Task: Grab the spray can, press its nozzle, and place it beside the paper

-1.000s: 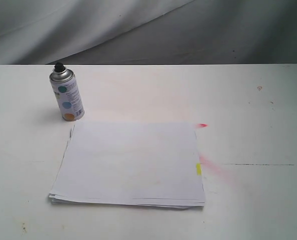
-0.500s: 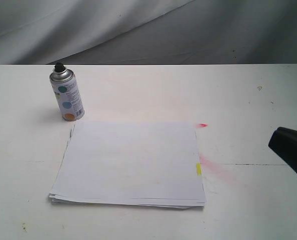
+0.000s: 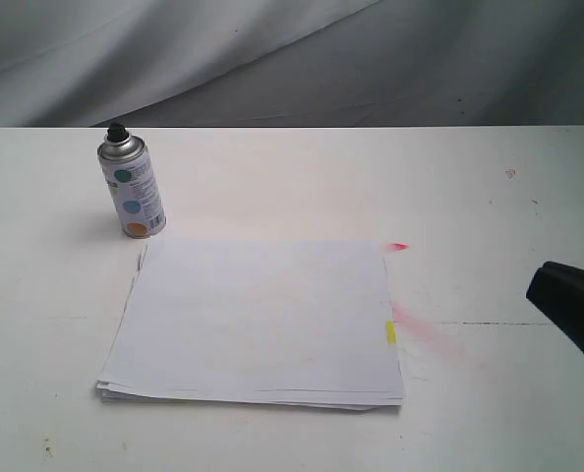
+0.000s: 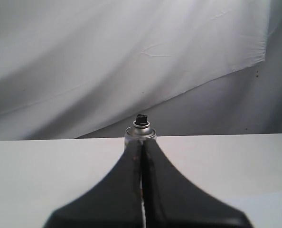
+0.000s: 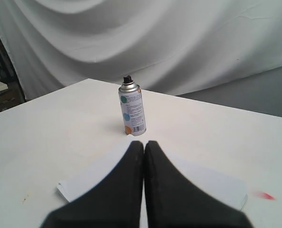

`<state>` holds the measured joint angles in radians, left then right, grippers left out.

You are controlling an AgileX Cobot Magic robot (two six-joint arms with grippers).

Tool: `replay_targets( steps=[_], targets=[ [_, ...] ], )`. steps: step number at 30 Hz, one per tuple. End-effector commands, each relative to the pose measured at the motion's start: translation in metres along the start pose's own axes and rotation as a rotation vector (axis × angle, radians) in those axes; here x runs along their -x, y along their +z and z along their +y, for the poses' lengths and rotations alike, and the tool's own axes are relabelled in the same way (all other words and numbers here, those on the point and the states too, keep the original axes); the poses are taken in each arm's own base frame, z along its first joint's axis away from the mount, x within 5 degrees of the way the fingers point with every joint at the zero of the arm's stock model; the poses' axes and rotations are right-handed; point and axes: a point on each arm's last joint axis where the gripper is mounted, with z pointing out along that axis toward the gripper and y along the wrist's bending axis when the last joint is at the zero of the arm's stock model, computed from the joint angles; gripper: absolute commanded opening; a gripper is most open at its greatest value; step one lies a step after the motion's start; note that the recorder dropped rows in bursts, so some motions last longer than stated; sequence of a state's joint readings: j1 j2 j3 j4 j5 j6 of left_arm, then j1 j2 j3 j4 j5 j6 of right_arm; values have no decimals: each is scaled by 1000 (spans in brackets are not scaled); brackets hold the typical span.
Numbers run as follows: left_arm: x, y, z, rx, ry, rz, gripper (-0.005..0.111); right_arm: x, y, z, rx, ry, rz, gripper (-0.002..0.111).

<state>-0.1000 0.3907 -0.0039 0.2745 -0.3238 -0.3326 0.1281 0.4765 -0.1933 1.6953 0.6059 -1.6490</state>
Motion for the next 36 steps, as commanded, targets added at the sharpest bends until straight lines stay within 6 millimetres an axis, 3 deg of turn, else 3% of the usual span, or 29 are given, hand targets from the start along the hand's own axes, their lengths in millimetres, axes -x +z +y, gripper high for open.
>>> replay_targets(
  steps=[1,6,9,13,17,23,36],
  targets=[
    [0,-1,0,-1,-6,-9,0,-1,-1,-5,-63,-5,-5,0],
    [0,-1,0,-1,-6,-9,0,-3,-6,-31,-356,124,-7,0],
    [0,-1,0,-1,-6,-9,0,-8,-9,-37,-424,52,67,0],
    [0,-1,0,-1,-6,-9,0,-10,-15,-49,-573,102,75,0],
    [0,-1,0,-1,-6,-9,0,-18,-18,-53,-613,-32,59,0],
    [0,-1,0,-1,-6,-9,0,-41,-21,-55,-633,-13,18,0],
    [0,-1,0,-1,-6,-9,0,-51,-34,-44,-609,-36,9,0]
  ],
)
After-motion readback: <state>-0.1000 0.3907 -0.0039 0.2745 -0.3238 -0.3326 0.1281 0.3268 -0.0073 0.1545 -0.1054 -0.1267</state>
